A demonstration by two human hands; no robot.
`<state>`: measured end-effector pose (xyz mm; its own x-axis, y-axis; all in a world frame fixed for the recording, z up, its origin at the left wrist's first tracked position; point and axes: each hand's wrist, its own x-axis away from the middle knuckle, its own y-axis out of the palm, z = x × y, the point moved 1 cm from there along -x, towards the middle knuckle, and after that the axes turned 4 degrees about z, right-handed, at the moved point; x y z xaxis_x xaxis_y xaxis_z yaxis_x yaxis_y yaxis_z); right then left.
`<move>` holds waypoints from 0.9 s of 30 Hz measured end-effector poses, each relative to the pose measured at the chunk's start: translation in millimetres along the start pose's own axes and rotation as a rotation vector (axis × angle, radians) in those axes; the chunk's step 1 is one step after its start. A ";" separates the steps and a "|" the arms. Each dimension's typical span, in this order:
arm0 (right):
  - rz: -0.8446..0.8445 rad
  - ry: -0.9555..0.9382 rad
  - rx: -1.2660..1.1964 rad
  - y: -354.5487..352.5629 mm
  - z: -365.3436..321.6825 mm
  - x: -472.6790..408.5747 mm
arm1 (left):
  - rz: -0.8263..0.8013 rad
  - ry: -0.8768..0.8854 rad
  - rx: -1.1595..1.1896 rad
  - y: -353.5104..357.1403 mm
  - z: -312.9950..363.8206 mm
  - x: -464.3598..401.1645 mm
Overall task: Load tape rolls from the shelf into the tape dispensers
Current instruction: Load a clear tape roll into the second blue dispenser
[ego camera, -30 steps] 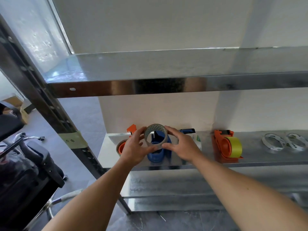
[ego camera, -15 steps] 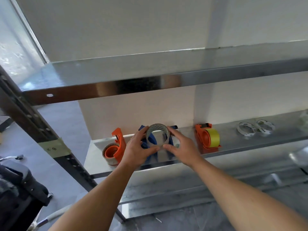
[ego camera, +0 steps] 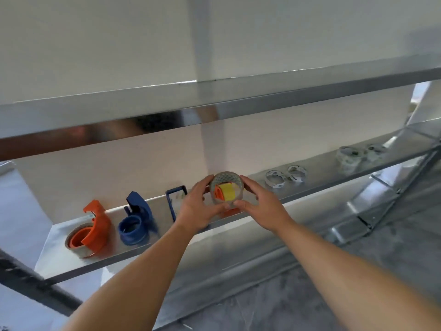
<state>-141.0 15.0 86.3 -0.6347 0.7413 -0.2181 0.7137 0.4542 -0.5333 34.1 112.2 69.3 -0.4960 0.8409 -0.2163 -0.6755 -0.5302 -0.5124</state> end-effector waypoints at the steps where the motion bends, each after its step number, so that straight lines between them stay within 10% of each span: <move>1: 0.003 0.003 0.015 -12.2 6.0 2.1 | 0.003 -0.001 0.016 12.4 7.2 -0.8; 27: 0.101 0.139 0.091 -179.7 166.7 -64.5 | -0.183 0.019 0.095 227.4 66.8 -139.7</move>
<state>-277.7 -196.8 60.0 -0.5096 0.8450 -0.1622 0.7381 0.3324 -0.5871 -86.6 -133.1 38.5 -0.3506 0.9256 -0.1428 -0.8021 -0.3755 -0.4644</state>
